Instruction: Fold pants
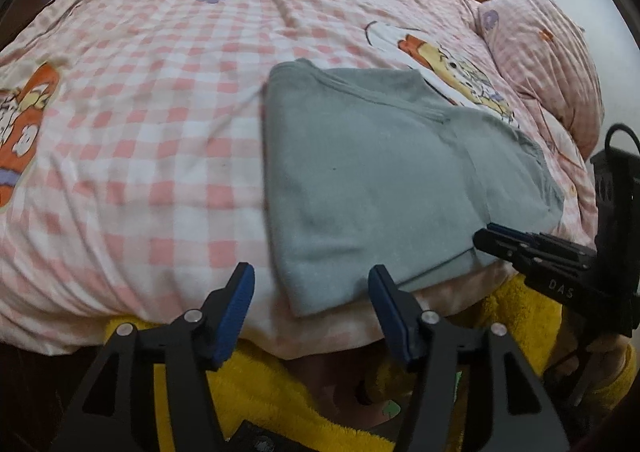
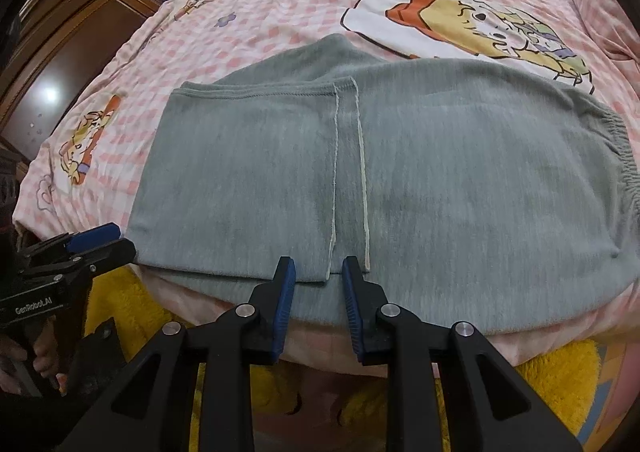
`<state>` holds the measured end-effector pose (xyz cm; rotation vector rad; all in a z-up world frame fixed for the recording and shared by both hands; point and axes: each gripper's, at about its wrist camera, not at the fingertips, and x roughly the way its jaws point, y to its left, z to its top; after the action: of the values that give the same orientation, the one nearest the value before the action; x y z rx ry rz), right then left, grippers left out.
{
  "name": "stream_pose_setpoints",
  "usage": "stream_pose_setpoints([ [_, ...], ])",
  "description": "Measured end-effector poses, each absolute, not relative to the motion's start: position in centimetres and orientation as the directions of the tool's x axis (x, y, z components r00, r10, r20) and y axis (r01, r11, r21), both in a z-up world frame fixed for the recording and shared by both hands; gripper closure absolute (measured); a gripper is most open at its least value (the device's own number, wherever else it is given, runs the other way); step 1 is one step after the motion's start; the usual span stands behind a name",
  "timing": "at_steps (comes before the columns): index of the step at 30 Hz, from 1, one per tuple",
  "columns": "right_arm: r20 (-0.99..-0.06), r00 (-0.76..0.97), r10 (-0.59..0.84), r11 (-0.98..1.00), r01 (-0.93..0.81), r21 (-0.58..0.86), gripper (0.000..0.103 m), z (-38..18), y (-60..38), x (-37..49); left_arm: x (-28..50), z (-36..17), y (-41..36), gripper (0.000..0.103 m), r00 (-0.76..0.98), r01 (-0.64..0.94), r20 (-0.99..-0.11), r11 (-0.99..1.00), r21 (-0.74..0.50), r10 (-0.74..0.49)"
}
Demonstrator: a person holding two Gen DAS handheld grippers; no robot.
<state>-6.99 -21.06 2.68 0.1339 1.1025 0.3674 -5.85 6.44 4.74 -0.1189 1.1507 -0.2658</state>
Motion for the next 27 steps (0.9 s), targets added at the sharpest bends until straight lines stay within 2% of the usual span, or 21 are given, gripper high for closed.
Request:
stream_pose_setpoints([
  [4, -0.826, 0.434, 0.361, 0.931, -0.226, 0.288, 0.076, 3.6, -21.4, -7.3, -6.0, 5.6, 6.8, 0.041, 0.418, 0.145, -0.865, 0.960, -0.239, -0.278],
  [6, -0.828, 0.432, 0.358, 0.932, -0.220, 0.288, 0.071, 3.3, -21.4, -7.1, -5.6, 5.5, 6.8, 0.041, 0.425, 0.136, -0.860, 0.959, -0.249, -0.284],
  [14, -0.847, 0.382, 0.370, 0.928, -0.204, 0.313, 0.071, 1.8, -22.0, -6.7, -3.4, 2.5, 7.0, 0.039, 0.395, 0.066, -0.874, 0.958, -0.280, -0.283],
  [27, -0.821, 0.456, 0.343, 0.939, -0.159, 0.304, 0.071, 3.5, -23.8, -7.0, -2.8, 2.5, 7.0, 0.040, 0.459, 0.056, -0.833, 0.946, -0.319, -0.308],
])
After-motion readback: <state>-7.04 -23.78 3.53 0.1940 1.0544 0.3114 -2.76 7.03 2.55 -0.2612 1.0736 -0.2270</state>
